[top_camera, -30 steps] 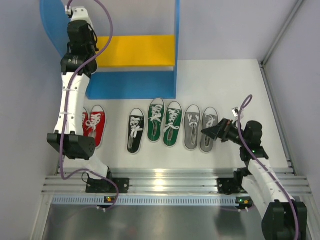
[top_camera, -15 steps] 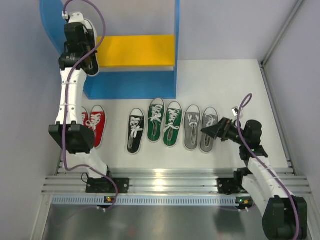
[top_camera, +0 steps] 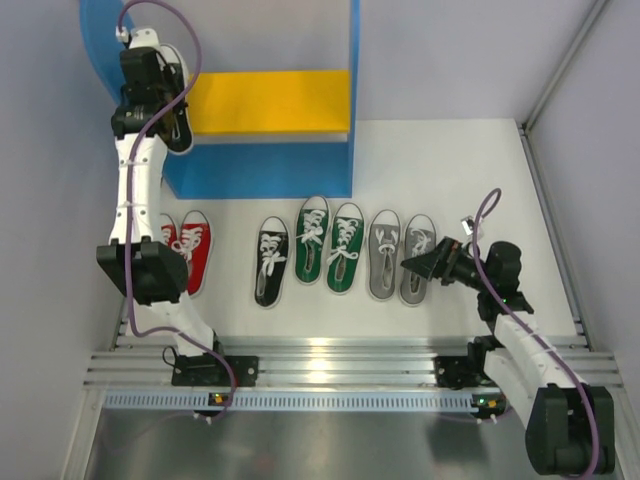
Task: Place and organize the shoes onto the shoe shelf
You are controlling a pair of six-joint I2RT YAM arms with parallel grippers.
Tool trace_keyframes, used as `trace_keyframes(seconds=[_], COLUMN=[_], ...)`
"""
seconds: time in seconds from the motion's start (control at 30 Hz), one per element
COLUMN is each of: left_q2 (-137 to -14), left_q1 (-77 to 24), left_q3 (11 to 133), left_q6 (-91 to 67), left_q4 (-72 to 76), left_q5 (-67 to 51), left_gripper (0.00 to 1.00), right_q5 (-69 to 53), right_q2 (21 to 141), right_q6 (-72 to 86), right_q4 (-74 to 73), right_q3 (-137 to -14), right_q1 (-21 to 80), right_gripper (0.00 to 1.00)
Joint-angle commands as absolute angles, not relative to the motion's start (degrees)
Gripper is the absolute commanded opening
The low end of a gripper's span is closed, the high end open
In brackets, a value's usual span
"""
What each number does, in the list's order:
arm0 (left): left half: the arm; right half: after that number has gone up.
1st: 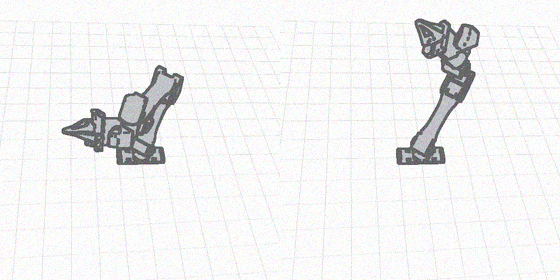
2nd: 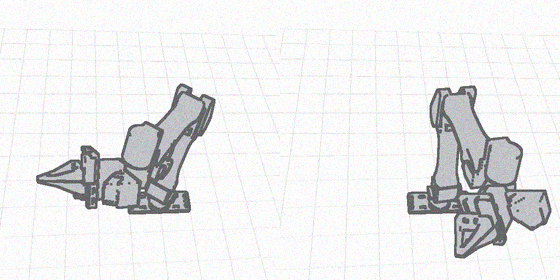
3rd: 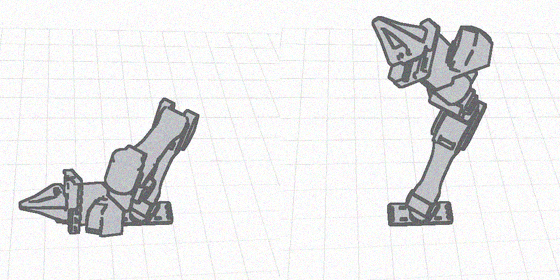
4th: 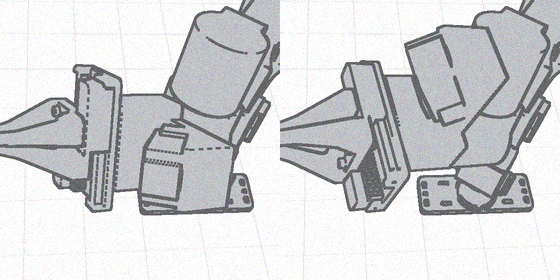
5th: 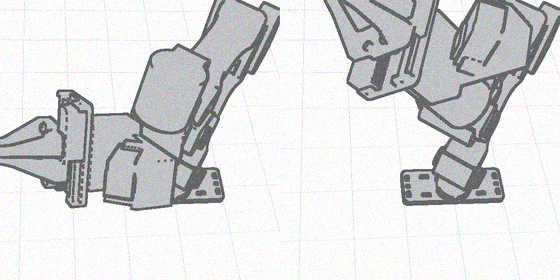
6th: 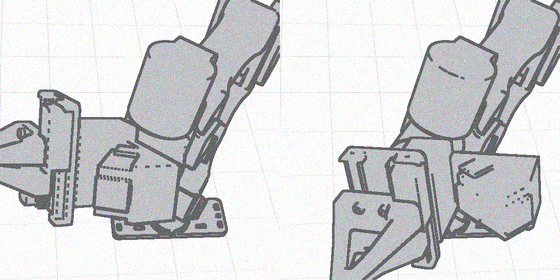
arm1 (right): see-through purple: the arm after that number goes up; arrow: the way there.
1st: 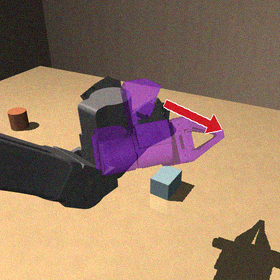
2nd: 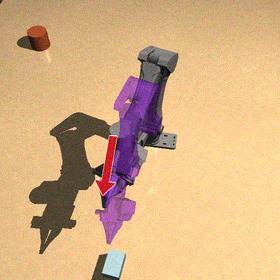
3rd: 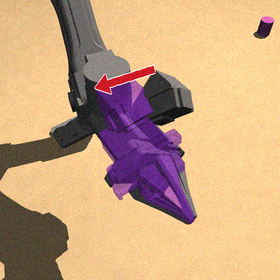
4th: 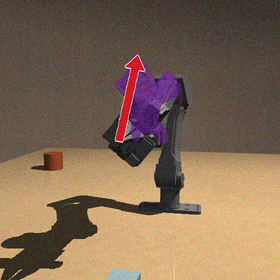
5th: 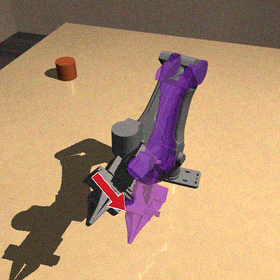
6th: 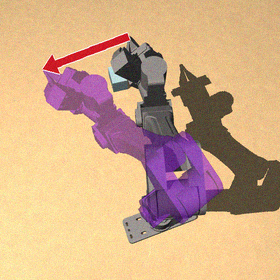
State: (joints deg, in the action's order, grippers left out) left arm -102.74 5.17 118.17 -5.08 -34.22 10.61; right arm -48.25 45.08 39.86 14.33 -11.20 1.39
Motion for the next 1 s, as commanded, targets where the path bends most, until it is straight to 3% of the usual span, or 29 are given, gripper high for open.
trace_keyframes(seconds=[0.0, 0.47, 0.8, 0.97], left_q2=[-101.69, -97.39, -85.0, -74.83], left_q1=[5.27, 5.27, -2.37, -5.7], left_q3=[121.38, 121.38, 115.86, 103.76], left_q6=[-6.41, -9.31, -8.96, -14.14], left_q4=[-25.67, -25.22, -25.4, -28.65], left_q5=[8.97, 9.94, 10.9, 10.19], left_gripper=[0.2, 0.57, 0.59, 0.49], right_q5=[-49.83, -50.36, -50.36, -50.36], right_q2=[44.82, 45.26, 44.74, 44.47], right_q6=[39.9, 40.78, 40.96, 40.7], right_q4=[19.25, 21.71, 21.97, 21.27], right_q3=[-11.08, -9.84, -9.76, -10.02], right_q1=[1.93, 1.93, 2.02, 2.02], right_gripper=[1.0, 1.0, 0.99, 0.99])
